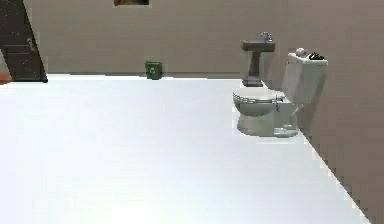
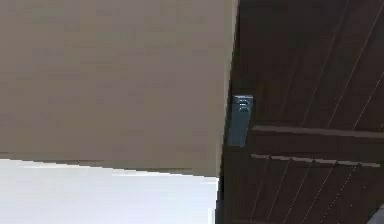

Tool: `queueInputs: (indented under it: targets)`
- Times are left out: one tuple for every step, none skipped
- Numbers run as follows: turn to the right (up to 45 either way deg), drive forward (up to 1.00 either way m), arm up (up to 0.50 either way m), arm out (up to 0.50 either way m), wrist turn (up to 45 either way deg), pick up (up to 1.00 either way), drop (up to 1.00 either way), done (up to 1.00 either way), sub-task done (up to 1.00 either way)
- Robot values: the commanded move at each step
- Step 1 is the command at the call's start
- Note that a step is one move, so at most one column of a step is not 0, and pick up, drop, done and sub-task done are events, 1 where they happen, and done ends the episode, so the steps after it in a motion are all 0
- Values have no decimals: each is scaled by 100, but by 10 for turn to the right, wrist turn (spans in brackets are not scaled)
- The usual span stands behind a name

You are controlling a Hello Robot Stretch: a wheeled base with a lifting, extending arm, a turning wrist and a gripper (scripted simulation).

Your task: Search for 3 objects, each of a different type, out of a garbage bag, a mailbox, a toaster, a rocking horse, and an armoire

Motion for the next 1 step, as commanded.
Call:
queueInputs:
  targets:
    - [-450,0,0,0,0,0,0,0,0]
